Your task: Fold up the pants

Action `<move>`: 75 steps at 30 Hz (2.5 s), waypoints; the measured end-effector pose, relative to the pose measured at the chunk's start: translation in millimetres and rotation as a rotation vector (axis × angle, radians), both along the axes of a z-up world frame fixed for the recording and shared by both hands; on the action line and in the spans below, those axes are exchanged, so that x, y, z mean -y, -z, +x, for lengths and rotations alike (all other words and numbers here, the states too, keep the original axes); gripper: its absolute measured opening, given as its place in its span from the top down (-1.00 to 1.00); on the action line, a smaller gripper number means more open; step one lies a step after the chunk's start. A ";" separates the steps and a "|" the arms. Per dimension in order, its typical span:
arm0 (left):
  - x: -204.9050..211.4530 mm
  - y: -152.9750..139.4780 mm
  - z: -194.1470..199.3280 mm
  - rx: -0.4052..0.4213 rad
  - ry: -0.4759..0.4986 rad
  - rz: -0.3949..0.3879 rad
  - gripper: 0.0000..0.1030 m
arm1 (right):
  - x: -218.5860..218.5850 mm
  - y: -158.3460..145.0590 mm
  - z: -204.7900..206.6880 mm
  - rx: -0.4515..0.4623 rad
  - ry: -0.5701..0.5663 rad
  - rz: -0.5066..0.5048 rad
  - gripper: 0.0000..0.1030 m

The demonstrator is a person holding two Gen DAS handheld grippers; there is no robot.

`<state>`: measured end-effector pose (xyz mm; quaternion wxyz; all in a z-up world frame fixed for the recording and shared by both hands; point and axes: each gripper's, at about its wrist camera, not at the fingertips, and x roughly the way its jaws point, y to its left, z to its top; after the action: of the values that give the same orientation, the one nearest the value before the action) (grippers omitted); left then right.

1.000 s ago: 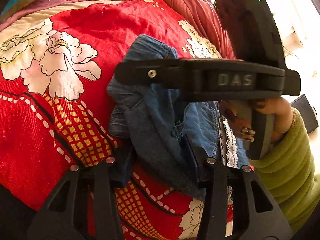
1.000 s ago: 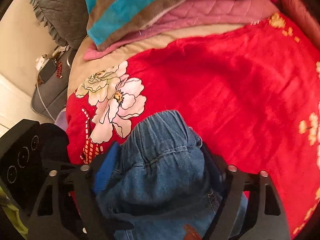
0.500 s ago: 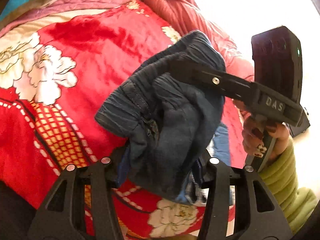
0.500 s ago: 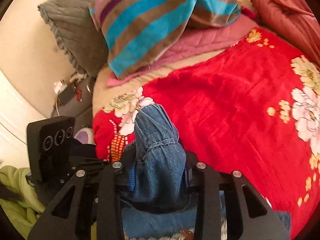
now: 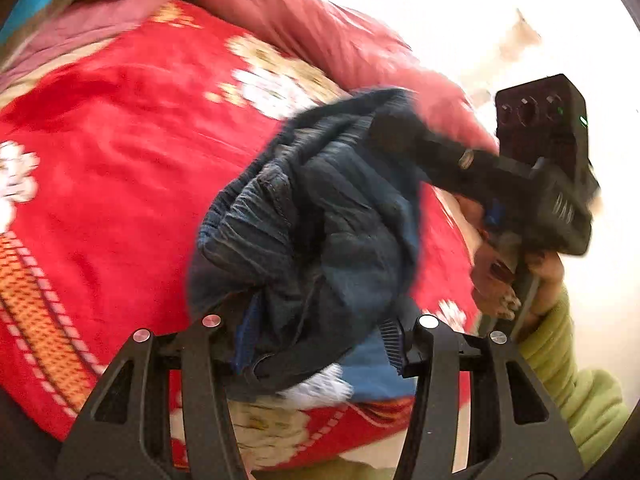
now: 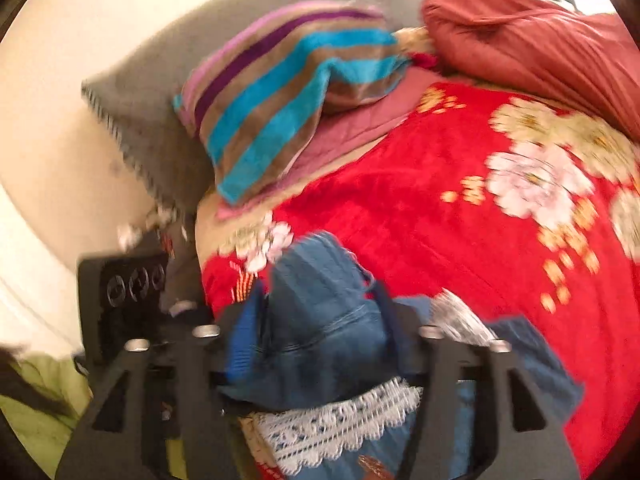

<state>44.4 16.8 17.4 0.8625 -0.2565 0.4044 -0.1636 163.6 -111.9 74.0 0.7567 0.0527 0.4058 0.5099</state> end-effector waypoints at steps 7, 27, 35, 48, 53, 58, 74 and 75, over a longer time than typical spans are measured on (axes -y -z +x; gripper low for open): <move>65.9 24.3 -11.4 -0.032 0.224 0.112 -0.03 | 90.9 41.1 -7.7 -0.103 0.295 -0.029 -0.64; 82.9 38.0 -20.2 -0.029 0.244 0.197 -0.06 | 82.2 80.0 -18.9 -0.112 0.318 -0.172 0.27; 67.9 20.2 -35.4 0.010 0.193 0.184 -0.06 | 101.2 59.8 -41.4 -0.005 0.351 -0.140 -0.33; -3.0 -13.6 -6.9 0.019 -0.028 0.263 0.37 | 66.3 33.0 -161.9 0.414 0.062 -0.342 -0.32; 11.8 -5.7 25.2 -0.019 0.048 0.281 0.42 | 32.8 42.0 -183.6 0.442 -0.077 -0.341 0.14; 11.0 1.8 57.6 -0.078 0.071 0.278 0.42 | -0.3 46.8 -180.4 0.512 -0.134 -0.375 0.23; 19.4 36.3 87.5 -0.159 0.104 0.329 0.42 | -21.9 62.2 -149.4 0.411 -0.319 -0.266 0.91; 19.8 36.4 87.5 -0.154 0.105 0.328 0.42 | -18.5 64.1 -152.1 0.427 -0.311 -0.292 0.91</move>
<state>131.9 -3.0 -19.0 0.8495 -0.1027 0.5034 -0.1200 11.5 -93.4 9.9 0.7371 -0.2279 0.3099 0.5556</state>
